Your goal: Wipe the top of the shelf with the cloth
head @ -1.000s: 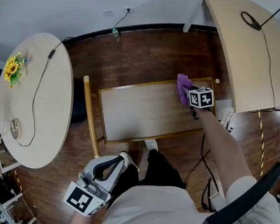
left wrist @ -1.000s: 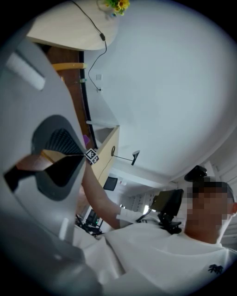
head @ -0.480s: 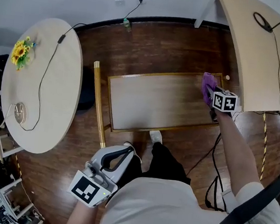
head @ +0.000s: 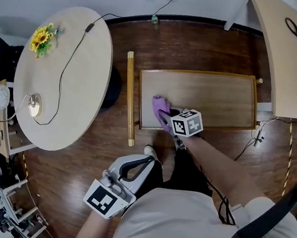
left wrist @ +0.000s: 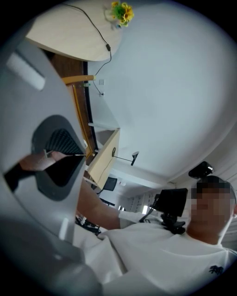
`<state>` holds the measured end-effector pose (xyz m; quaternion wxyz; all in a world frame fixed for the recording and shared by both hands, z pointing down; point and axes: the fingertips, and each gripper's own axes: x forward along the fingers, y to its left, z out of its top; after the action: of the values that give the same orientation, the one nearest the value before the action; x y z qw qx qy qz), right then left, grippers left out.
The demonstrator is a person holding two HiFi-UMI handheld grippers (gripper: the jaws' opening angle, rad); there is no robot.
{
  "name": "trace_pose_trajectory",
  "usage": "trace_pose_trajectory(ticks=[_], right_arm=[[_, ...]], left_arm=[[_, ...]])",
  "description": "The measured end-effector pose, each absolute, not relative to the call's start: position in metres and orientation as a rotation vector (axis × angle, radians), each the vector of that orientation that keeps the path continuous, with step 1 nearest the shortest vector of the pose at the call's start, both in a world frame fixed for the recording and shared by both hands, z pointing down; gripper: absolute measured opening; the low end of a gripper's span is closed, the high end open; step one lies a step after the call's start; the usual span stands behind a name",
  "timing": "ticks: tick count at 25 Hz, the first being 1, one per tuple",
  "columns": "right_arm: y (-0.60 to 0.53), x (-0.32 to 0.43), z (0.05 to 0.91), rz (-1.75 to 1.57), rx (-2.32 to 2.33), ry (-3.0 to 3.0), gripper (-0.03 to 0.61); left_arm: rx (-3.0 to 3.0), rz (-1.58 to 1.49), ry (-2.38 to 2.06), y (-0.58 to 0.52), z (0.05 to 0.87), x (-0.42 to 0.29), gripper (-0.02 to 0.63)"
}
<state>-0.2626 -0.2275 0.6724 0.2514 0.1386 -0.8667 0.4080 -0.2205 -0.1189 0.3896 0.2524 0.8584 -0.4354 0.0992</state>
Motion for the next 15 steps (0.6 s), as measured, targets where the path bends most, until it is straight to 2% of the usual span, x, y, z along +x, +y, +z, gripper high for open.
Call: trace_pose_trajectory(ticks=[3,6,10,15], right_arm=[[-0.194,-0.318,0.671,1.138,0.284,-2.371,0.051],[-0.177,-0.334,0.682,1.138,0.26,-2.345,0.051],[-0.187,-0.294,0.697,1.116,0.351,-2.305,0.051],[-0.226,-0.198,0.714,1.101,0.561,-2.235,0.051]], left_arm=[[2.318,0.265,-1.197,-0.106,0.39,-0.236,0.026],[2.312,0.277,-1.19,-0.094,0.394,-0.245,0.026],[2.316,0.268,-1.164,-0.091,0.396,-0.245,0.026],[2.349,0.256,-1.113,-0.106,0.399,-0.236,0.026]])
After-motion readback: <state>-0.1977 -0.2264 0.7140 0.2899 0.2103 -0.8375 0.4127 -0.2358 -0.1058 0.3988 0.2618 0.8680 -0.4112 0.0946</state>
